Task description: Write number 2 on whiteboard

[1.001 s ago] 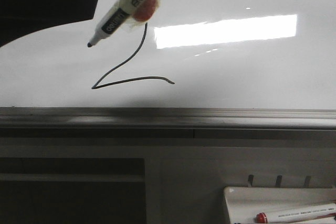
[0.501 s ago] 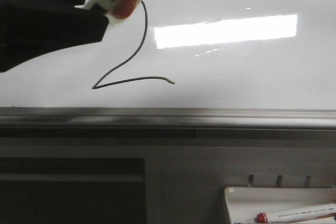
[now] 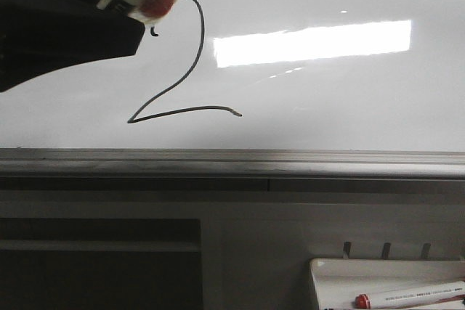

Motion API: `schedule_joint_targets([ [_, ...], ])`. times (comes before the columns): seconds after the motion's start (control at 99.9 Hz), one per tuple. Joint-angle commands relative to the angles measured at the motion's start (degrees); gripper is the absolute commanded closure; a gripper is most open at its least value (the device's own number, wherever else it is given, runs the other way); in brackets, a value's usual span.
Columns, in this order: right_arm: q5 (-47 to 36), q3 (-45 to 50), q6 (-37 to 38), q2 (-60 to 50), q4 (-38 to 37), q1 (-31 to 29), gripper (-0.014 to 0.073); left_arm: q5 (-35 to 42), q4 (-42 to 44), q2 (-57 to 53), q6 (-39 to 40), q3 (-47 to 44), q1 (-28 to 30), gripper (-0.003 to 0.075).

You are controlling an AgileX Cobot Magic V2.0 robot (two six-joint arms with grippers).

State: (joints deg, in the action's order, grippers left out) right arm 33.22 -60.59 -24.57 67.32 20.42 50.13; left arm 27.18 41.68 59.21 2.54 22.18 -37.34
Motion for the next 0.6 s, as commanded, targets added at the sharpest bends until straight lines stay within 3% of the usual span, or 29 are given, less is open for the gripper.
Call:
schedule_joint_targets([
  [0.0, -3.1, -2.0, 0.0, -1.1, 0.3, -0.1, 0.0643, 3.6, -1.6, -0.5, 0.1, 1.8, -0.4, 0.0629],
  [0.16, -2.9, -2.0, 0.0, -1.1, 0.3, -0.1, 0.0643, 5.1, -1.6, -0.5, 0.2, 1.8, -0.4, 0.0743],
  [0.351, -3.8, -2.0, 0.0, -1.1, 0.3, -0.1, 0.0604, 5.9, -1.6, -0.5, 0.2, 1.8, -0.4, 0.0741],
  [0.401, -4.3, -2.0, 0.0, -1.1, 0.0, -0.1, 0.0511, 5.9, -1.6, -0.5, 0.2, 1.8, -0.4, 0.0741],
  [0.491, -6.2, -2.0, 0.0, -1.1, -2.4, -0.1, 0.0223, 5.8, -3.1, -0.5, 1.1, 1.8, -0.4, 0.0741],
  [0.551, -7.9, -2.0, 0.0, -1.2, -4.5, -0.4, 0.0032, 5.1, -7.9, -0.5, 1.1, 1.8, -0.4, 0.0741],
  [0.591, -9.2, -2.0, 0.0, -1.3, -5.0, -1.1, -0.0034, 4.7, -11.8, -0.5, 1.1, 1.8, -0.4, 0.0741],
])
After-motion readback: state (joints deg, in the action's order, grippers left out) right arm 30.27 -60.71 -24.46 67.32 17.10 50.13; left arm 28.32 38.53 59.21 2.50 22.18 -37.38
